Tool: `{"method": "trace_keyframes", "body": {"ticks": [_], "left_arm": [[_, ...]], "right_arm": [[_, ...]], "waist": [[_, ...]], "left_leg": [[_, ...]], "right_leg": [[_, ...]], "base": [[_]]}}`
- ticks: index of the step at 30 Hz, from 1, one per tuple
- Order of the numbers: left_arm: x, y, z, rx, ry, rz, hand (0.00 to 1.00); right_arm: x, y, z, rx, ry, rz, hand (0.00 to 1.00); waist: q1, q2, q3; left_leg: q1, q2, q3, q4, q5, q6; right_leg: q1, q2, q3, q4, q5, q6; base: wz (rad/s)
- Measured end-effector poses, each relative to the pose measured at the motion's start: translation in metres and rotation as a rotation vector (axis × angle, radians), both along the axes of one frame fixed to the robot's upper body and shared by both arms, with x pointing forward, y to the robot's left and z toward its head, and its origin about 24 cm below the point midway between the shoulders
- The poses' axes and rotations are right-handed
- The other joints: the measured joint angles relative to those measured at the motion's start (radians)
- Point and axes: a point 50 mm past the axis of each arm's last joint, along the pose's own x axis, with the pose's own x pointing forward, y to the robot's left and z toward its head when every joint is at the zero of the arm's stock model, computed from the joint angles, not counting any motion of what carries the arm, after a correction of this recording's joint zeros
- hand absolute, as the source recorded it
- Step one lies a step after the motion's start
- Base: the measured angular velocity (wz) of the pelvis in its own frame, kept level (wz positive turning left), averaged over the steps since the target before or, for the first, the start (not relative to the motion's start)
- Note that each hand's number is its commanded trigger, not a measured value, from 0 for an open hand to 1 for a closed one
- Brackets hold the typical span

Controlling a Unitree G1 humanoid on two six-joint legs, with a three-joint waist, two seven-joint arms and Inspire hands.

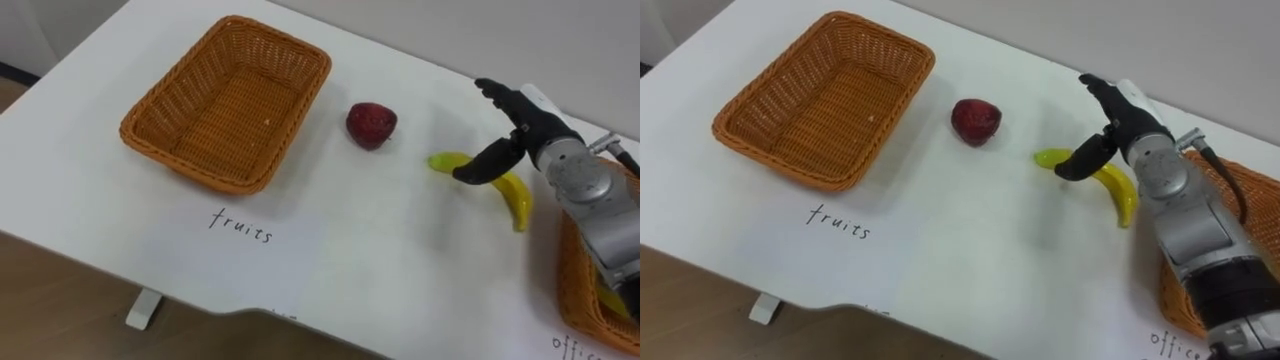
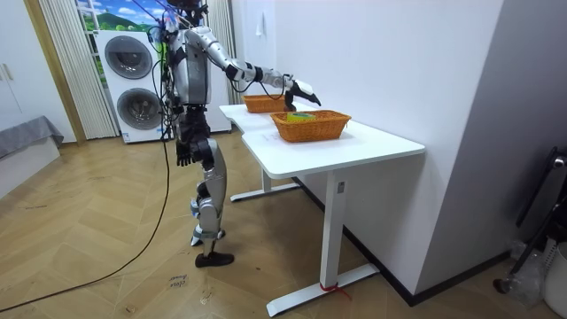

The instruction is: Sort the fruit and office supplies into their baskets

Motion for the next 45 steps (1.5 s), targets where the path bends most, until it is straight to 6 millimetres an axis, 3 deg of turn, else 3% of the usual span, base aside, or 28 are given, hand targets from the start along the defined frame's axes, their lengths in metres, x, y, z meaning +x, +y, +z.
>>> {"method": "trace_keyframes", "body": {"ticks": [8,13,19,31,45], "left_arm": [[0.002,0.001,0.0,-0.011,0.003,0.039,0.0],[0.0,0.001,0.0,-0.011,0.014,0.041,0.0],[0.001,0.001,0.0,-0.011,0.015,0.04,0.0],[0.019,0.001,0.002,-0.013,-0.036,0.025,0.0],[0.031,0.002,0.005,-0.006,-0.084,0.007,0.0]], "right_arm": [[-0.005,-0.011,-0.023,-0.037,0.1,-0.045,0.0],[-0.004,-0.012,-0.025,-0.044,0.117,-0.05,0.0],[-0.002,-0.011,-0.026,-0.049,0.143,-0.037,0.0],[-0.006,-0.02,-0.037,-0.099,0.223,-0.046,0.0],[-0.006,-0.017,-0.039,-0.221,0.242,0.0,0.0]], "waist": [[0.002,0.007,-0.0042],[0.0,0.016,-0.011],[-0.001,0.013,-0.0125],[0.031,0.004,-0.0102],[0.055,-0.013,-0.0077]], "left_leg": [[0.001,0.002,0.006,-0.001,0.0,0.0],[0.002,0.002,0.003,0.001,0.0,0.0],[0.0,0.002,0.0,0.008,0.0,0.0],[-0.005,0.005,0.0,0.012,0.0,-0.001],[-0.005,0.007,0.002,0.012,0.0,-0.001]], "right_leg": [[-0.002,0.0,0.003,0.001,0.0,0.0],[-0.001,0.0,0.002,0.002,0.0,-0.001],[0.0,-0.001,-0.002,0.002,0.001,-0.001],[-0.003,0.003,0.003,0.003,0.003,-0.005],[-0.004,0.004,0.002,0.002,0.005,-0.007]], "base": [[-0.01],[-0.01],[0.01],[0.0],[0.0]]}}
